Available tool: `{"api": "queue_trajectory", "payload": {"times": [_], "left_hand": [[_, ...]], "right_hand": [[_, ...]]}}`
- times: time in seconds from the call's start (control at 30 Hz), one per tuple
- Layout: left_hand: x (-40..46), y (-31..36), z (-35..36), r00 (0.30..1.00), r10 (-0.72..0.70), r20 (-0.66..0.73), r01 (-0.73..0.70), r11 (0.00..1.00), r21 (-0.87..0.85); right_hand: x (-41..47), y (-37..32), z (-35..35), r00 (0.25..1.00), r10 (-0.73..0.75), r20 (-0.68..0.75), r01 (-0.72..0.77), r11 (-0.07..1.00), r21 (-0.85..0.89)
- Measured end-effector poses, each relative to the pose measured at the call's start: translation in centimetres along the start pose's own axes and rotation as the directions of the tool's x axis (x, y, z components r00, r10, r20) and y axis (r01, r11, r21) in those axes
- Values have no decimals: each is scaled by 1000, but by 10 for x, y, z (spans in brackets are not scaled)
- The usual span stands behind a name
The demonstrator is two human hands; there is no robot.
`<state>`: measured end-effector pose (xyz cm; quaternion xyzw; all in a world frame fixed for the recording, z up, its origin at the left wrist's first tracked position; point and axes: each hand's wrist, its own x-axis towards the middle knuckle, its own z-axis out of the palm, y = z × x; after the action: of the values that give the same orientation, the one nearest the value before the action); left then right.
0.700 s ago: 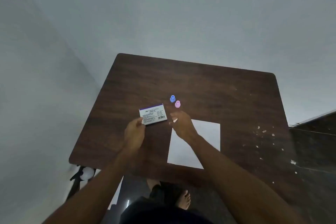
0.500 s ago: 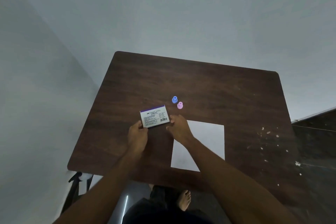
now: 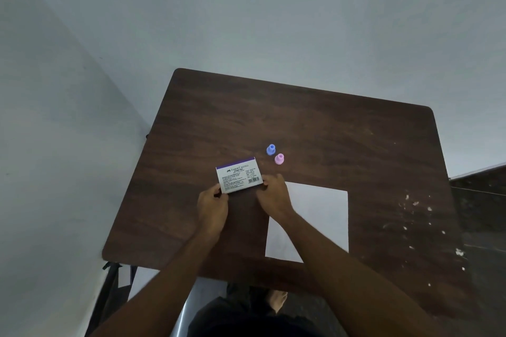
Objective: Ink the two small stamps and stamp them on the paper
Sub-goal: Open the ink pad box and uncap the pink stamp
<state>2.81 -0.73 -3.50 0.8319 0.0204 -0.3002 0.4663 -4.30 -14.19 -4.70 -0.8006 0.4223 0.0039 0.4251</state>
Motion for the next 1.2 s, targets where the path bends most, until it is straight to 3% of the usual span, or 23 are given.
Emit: {"api": "queue_trajectory", "payload": {"times": [0.23, 0.47, 0.57, 0.73, 0.9, 1.03, 1.2], "left_hand": [[0, 11, -8, 998, 26, -56, -34, 987, -159], [19, 24, -19, 993, 44, -106, -63, 981, -183], [24, 33, -24, 997, 42, -62, -53, 982, -179], [37, 45, -30, 987, 71, 143, -40, 977, -209], [55, 50, -35, 978, 52, 201, -15, 983, -184], [67, 50, -33, 983, -1, 184, 32, 986, -164], [76, 50, -30, 981, -31, 190, 58, 988, -143]], "right_hand": [[13, -14, -18, 992, -104, -75, 105, 994, 16], [36, -39, -29, 990, -106, -93, 105, 994, -17], [41, -46, -29, 992, -112, -61, 113, 994, 16], [56, -59, -32, 982, -187, 29, 184, 980, 79], [80, -71, -31, 989, -102, 109, 108, 993, -42], [95, -79, -26, 982, 60, 178, -54, 998, -39], [100, -84, -19, 985, 112, 134, -105, 993, -57]]}}
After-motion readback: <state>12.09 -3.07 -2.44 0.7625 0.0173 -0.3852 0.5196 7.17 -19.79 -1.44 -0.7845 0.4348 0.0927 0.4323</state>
